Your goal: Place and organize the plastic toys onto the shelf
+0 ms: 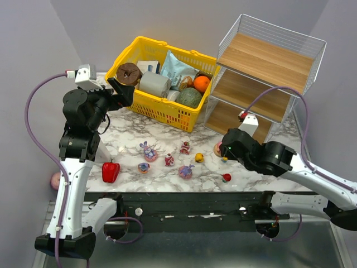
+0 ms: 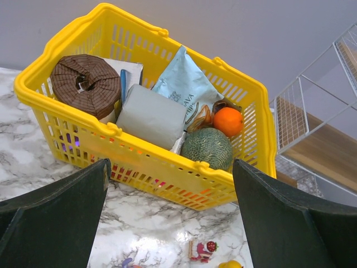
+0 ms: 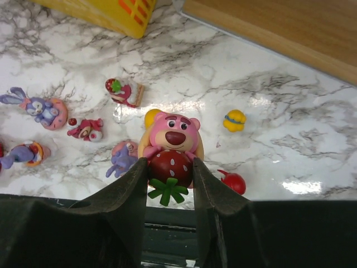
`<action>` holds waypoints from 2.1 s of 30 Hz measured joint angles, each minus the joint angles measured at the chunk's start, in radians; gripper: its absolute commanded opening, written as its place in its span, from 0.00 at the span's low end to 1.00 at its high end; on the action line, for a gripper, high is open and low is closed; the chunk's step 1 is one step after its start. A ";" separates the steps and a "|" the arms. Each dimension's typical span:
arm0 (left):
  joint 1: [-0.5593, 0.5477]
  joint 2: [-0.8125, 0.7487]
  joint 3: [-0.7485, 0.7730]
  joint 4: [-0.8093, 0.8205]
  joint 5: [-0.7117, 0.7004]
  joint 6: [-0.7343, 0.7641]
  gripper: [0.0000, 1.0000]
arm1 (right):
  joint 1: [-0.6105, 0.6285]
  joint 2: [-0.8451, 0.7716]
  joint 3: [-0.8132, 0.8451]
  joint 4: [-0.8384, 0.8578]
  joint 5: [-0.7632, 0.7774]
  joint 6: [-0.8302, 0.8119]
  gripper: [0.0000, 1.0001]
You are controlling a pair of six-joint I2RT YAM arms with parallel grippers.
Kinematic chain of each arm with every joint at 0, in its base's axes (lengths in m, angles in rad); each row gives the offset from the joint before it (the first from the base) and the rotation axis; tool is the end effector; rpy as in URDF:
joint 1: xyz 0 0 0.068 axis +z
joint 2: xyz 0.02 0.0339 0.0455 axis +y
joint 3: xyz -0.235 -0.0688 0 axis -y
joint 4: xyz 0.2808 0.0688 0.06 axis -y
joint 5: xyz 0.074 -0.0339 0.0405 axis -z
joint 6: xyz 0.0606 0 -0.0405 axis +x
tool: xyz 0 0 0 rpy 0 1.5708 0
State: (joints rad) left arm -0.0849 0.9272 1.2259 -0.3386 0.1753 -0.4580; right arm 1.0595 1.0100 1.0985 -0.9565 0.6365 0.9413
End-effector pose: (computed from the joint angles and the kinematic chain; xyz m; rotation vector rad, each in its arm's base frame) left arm 0.2614 -0.0329 0.4361 -0.1674 1.6304 -0.5590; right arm 0.1531 0.1993 0.3034 0.1372 2.2433 0.2916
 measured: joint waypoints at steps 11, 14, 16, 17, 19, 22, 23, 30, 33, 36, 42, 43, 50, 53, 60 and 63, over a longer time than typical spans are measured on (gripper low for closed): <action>0.000 0.000 -0.008 0.001 0.002 -0.016 0.99 | -0.089 0.034 0.322 -0.209 0.246 -0.072 0.01; 0.000 0.000 -0.008 0.001 0.002 -0.021 0.99 | -0.167 0.041 0.335 -0.208 0.287 -0.144 0.01; 0.000 0.000 -0.008 0.001 0.002 -0.023 0.99 | -0.219 0.041 0.335 -0.188 0.307 -0.209 0.01; 0.000 0.000 -0.009 0.002 0.002 -0.024 0.99 | -0.238 0.041 0.334 -0.175 0.317 -0.237 0.01; 0.000 0.000 -0.011 0.001 0.002 -0.026 0.99 | -0.275 0.040 0.329 -0.129 0.332 -0.301 0.01; 0.000 0.000 -0.014 0.002 0.003 -0.026 0.99 | -0.326 0.040 0.307 -0.042 0.347 -0.400 0.01; 0.000 0.000 -0.014 0.002 0.003 -0.026 0.99 | -0.342 0.041 0.300 -0.014 0.346 -0.430 0.01; 0.000 -0.001 -0.015 0.002 0.013 -0.026 0.99 | -0.468 0.048 0.257 0.153 0.338 -0.578 0.01; 0.000 -0.001 -0.015 0.002 0.016 -0.027 0.99 | -0.514 0.050 0.224 0.208 0.313 -0.614 0.01; 0.000 -0.001 -0.015 0.002 0.016 -0.027 0.99 | -0.539 0.050 0.193 0.245 0.283 -0.635 0.01; 0.000 -0.001 -0.019 0.003 0.016 -0.027 0.99 | -0.564 0.050 0.143 0.290 0.257 -0.650 0.01; 0.000 -0.001 -0.020 0.005 0.016 -0.027 0.99 | -0.569 0.050 0.135 0.295 0.256 -0.652 0.01; 0.000 -0.001 -0.023 0.009 0.016 -0.027 0.99 | -0.597 0.050 0.102 0.336 0.256 -0.666 0.12; 0.000 -0.001 -0.024 0.008 0.016 -0.027 0.99 | -0.607 0.050 0.097 0.349 0.256 -0.673 0.21; 0.000 -0.001 -0.024 0.009 0.016 -0.027 0.99 | -0.630 0.050 0.083 0.383 0.257 -0.706 0.37; 0.000 -0.001 -0.027 0.010 0.016 -0.027 0.99 | -0.634 0.050 0.082 0.388 0.257 -0.715 0.53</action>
State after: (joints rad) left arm -0.0853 0.9264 1.1992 -0.3290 0.1917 -0.4854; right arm 0.4252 1.0603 1.1805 -0.5682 0.8936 0.2260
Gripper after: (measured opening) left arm 0.988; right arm 0.414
